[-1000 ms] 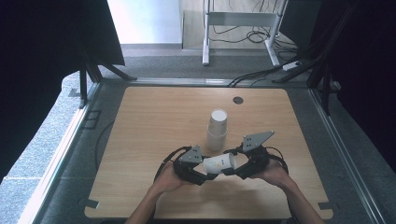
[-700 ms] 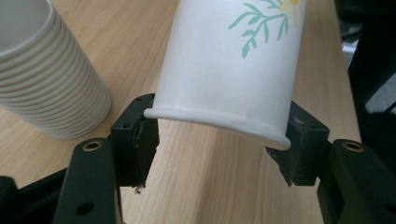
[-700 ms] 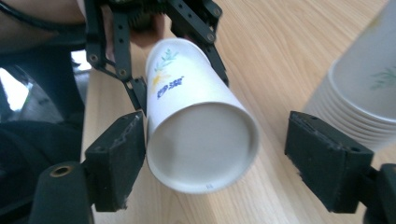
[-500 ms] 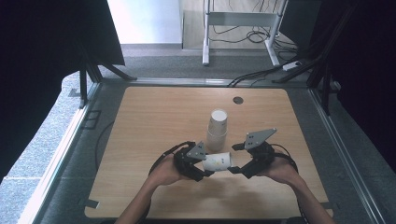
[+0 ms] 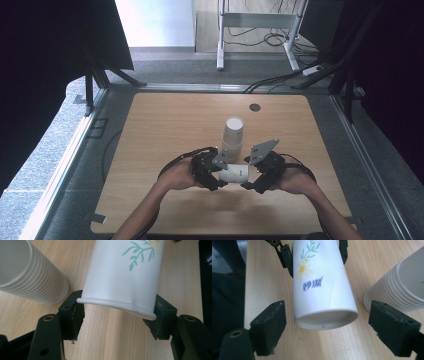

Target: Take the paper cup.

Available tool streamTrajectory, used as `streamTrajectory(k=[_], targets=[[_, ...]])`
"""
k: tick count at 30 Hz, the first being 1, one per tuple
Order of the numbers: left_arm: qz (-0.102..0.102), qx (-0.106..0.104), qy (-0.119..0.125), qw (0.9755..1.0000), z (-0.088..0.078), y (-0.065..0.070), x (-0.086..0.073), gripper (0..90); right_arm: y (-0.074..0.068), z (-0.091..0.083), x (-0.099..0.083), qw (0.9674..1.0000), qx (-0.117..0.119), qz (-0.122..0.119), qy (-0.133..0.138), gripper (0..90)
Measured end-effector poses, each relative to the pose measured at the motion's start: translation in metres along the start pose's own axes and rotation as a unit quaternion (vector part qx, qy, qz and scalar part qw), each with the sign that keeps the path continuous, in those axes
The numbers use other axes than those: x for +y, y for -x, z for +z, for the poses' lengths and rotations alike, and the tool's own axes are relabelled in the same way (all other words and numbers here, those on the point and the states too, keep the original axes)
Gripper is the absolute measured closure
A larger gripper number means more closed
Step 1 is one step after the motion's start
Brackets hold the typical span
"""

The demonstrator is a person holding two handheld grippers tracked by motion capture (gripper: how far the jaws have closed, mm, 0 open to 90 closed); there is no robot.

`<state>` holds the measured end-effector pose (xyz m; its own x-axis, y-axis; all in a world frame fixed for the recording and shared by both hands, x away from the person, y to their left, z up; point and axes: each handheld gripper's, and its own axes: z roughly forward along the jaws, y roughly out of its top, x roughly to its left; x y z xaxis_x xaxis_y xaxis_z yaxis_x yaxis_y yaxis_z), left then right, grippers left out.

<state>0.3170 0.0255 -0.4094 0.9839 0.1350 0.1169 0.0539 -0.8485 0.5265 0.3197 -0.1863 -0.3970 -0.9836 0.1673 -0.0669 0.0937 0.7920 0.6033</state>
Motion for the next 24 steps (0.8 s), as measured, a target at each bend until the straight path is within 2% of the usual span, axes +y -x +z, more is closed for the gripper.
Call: streamTrajectory(k=[4,6,12,14,17,19,21,22,24], targets=[[0.01,0.003,-0.02,0.9997,0.002,0.001,0.005,36.2,-0.002,0.007,0.006,0.9995,-0.001,-0.019,-0.025,21.6],[0.008,0.002,-0.024,0.9997,0.004,0.002,0.007,36.2,-0.003,0.012,0.01,0.9987,-0.002,-0.03,-0.041,25.6],[0.011,0.0,-0.031,0.9995,0.007,0.003,0.01,36.1,-0.005,0.018,0.013,0.9974,0.0,-0.041,-0.059,33.2],[0.014,0.002,-0.035,0.9993,0.009,0.003,0.011,36.0,-0.006,0.019,0.014,0.9968,0.006,-0.044,-0.066,36.6],[0.01,-0.005,-0.033,0.9994,0.01,0.003,0.01,34.9,-0.007,0.02,0.013,0.9964,0.008,-0.043,-0.073,37.2],[0.004,-0.011,-0.023,0.9997,0.01,0.003,0.009,32.1,-0.007,0.019,0.012,0.9967,0.01,-0.041,-0.069,37.2],[-0.01,-0.015,-0.012,0.9998,0.008,0.001,0.007,26.9,-0.007,0.017,0.01,0.9974,0.009,-0.04,-0.06,37.2],[-0.017,-0.018,-0.002,0.9997,0.007,-0.001,0.006,19.3,-0.006,0.014,0.008,0.9982,0.009,-0.034,-0.048,37.3],[-0.031,-0.02,0.016,0.9992,0.003,-0.003,0.003,17.2,-0.006,0.013,0.007,0.9986,0.008,-0.032,-0.042,37.4]])
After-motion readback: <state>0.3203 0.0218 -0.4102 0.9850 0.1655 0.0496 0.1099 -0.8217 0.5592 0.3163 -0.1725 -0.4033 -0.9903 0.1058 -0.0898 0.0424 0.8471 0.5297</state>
